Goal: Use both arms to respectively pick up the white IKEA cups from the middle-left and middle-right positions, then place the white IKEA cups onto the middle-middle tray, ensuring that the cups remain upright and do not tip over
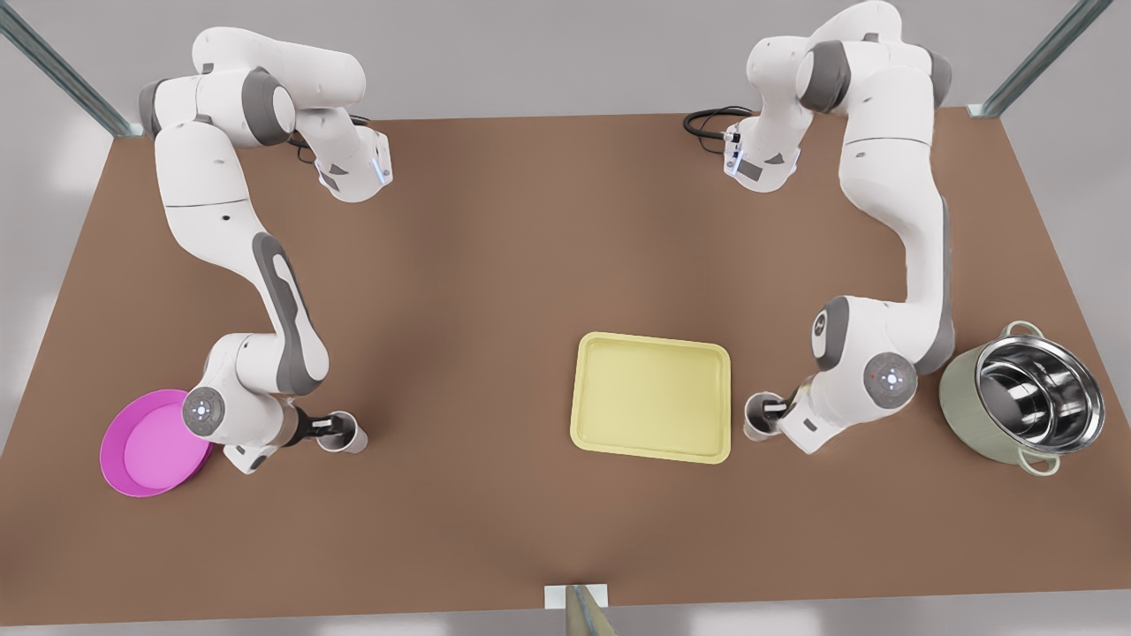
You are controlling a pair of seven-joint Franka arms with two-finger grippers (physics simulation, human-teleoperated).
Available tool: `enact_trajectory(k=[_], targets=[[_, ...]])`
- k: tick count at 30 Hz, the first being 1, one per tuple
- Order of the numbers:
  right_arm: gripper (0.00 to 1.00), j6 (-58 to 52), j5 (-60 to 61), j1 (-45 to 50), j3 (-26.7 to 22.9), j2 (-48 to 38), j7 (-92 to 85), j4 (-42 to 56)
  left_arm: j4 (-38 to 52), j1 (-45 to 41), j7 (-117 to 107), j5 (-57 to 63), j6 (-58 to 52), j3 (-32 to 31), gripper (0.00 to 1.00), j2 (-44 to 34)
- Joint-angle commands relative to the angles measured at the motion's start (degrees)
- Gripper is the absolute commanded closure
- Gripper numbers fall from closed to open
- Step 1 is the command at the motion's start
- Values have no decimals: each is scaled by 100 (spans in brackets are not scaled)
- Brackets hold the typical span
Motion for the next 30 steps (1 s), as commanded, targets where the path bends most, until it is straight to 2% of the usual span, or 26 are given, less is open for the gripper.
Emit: enact_trajectory(k=[1, 2, 3, 5, 6, 10, 14, 16, 17, 18, 19, 20, 24, 25, 26, 30], targets=[[55, -91, -40, -13, 1, -8, -90, 14, 203, -138, -1568, -41, -609, -274, 79, 12], [59, -118, -49, -13, 9, -8, -90, 23, 274, -138, -2000, -41, -565, -591, 79, 135], [62, -214, -49, -13, 9, -8, -90, 75, 274, -146, -2105, -41, -565, -679, 79, 196], [77, -390, -58, 13, 9, 10, -29, 190, 265, -155, -2334, -49, -592, -758, 79, 319], [78, -390, -58, 22, 36, 1, -11, 216, 265, -147, -2440, -41, -574, -819, 79, 389], [79, -469, -14, 66, 106, -17, -38, 225, 362, -147, -2440, -58, -284, -890, 79, 759], [79, -856, 12, 22, 729, -245, -29, 392, 388, -103, -2413, -93, -135, -934, 79, 917], [79, -874, 478, 75, 1010, -263, -3, 453, 397, -85, -2404, -85, -73, -934, 79, 987], [79, -865, 549, 171, 1213, -271, 172, 541, 397, -68, -2404, -93, 23, -934, 79, 1022], [79, -812, 540, 452, 1205, -271, 690, 646, 397, -41, -2387, -93, 41, -934, 79, 1057], [79, -751, 540, 760, 1205, -219, 1280, 787, 397, 12, -2237, -85, 41, -934, 63, 1066], [79, -637, 522, 997, 1196, -210, 1702, 858, 397, 38, -2211, -93, 41, -934, 26, 1075], [79, 102, 461, 1991, 1099, 177, 3381, 1279, 397, 47, -2141, -93, 67, -934, 5, 1075], [79, 391, 478, 2675, 652, 256, 4004, 1367, 397, 47, -2141, -93, 68, -934, 0, 1075], [79, 453, 513, 3194, 247, 422, 4479, 1596, 397, 47, -2150, -93, 67, -934, 0, 1075], [79, 603, 505, 3652, 106, 1169, 5034, 2562, 441, 47, -2158, -85, -46, -934, 0, 1031]])
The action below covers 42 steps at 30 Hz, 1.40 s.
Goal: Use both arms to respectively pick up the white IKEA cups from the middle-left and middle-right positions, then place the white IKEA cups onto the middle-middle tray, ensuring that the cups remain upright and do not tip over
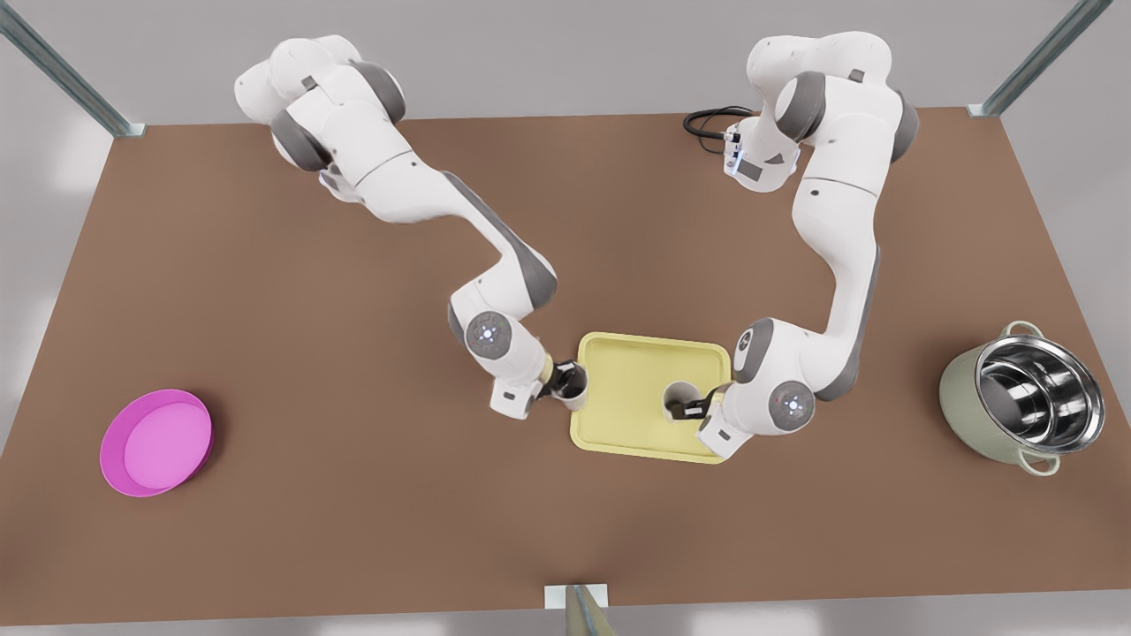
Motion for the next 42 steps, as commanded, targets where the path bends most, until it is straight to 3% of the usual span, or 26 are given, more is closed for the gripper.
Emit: enact_trajectory(k=[1, 4, 9, 10, 11, 13, 15, 16, 17, 30, 34, 36, 38, 40, 42], targets=[[79, 380, -23, 148, -55, 210, 3174, 310, 98, 22, -452, 97, -222, -2, 0, -21], [79, 389, -14, 289, -29, 544, 3174, 680, 810, 101, -461, 115, -1347, -2, 0, -170], [79, 424, 83, 298, 50, 966, 2972, 1137, 1206, 874, 66, 728, -3526, -46, 0, -1770], [79, 416, 92, 298, 50, 975, 2972, 1128, 856, 910, 952, 800, -3493, 24, 0, -2305], [79, 416, 92, 298, 50, 1019, 2963, 1119, -639, 804, 1710, 870, -2623, 358, 0, -3395], [79, 424, 92, 324, 41, 1115, 2972, 1128, -509, 356, 1692, 844, -3140, 842, 0, -3405], [79, 451, 83, 359, 41, 1133, 2990, 1137, -464, 365, 1692, 862, -3211, 842, 0, -3256], [45, 451, 74, 359, 41, 1142, 2990, 1137, -482, 374, 1710, 862, -3079, 842, 0, -3133], [0, 477, 83, 394, 32, 1133, 2981, 1137, -473, 286, 1693, 862, -3053, 815, 0, -3071], [0, 302, 250, 166, 147, 852, 2858, 1181, -438, 470, 1701, 792, -3501, 349, 0, -3300], [0, -2211, 408, -782, 68, -695, 2428, 118, -429, 453, 1648, 756, -3369, 288, 0, -3300], [0, -4075, 242, -2549, 15, -722, 1260, 64, -429, 461, 1622, 739, -3343, 288, 0, -3256], [0, -4313, -1719, -2892, 15, -774, -357, 214, -438, 453, 1490, 721, -3369, 270, 0, -3265], [0, -4647, -1965, -2998, -108, -1705, -1914, 434, -438, 461, 1490, 721, -3369, 270, 0, -3265], [0, -4760, -1974, -2989, -108, -2628, -1827, 346, -438, 461, 1490, 721, -3360, 270, 0, -3256]])
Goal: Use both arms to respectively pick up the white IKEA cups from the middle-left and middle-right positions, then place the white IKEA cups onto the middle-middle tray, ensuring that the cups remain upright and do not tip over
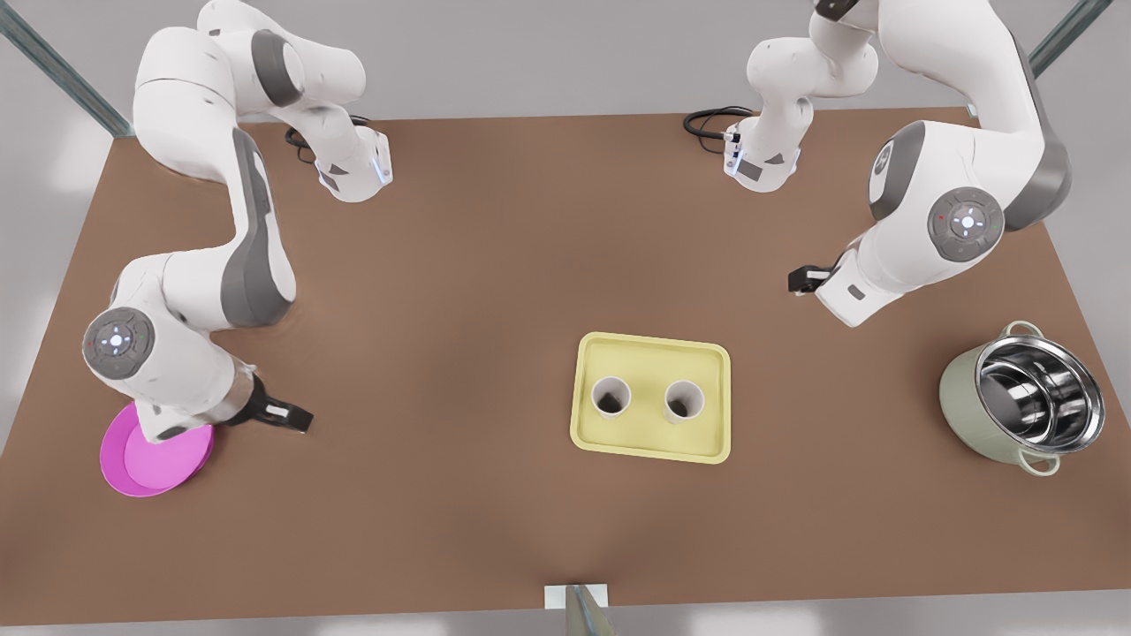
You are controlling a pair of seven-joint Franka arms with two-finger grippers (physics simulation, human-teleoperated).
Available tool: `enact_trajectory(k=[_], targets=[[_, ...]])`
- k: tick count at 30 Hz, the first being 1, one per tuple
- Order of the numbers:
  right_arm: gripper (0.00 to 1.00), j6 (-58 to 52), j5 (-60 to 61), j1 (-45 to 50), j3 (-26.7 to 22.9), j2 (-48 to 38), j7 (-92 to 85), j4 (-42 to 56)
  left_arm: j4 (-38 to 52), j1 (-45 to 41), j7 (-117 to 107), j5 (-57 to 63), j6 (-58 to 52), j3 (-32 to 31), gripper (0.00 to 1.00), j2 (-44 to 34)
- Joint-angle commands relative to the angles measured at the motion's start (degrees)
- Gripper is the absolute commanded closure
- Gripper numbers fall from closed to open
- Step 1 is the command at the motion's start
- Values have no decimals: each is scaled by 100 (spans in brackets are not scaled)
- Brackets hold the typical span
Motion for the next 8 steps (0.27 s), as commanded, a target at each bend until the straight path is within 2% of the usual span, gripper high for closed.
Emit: enact_trajectory(k=[1, 3, 5, 8], targets=[[0, -1435, -427, -64, -8, -488, -3060, -57, 2, 2, 161, -12, -14, -3, 0, -2], [0, -1409, -427, -100, -105, -883, -3052, -364, 2, 2, 153, -3, -14, -3, 0, -2], [0, -1356, -436, -223, -113, -1623, -3034, -1261, 2, 2, 153, -3, -14, -3, 0, -2], [0, -1356, -436, -223, -122, -1587, -3034, -1244, -15, 2, 153, -3, -41, -3, 0, 7]])
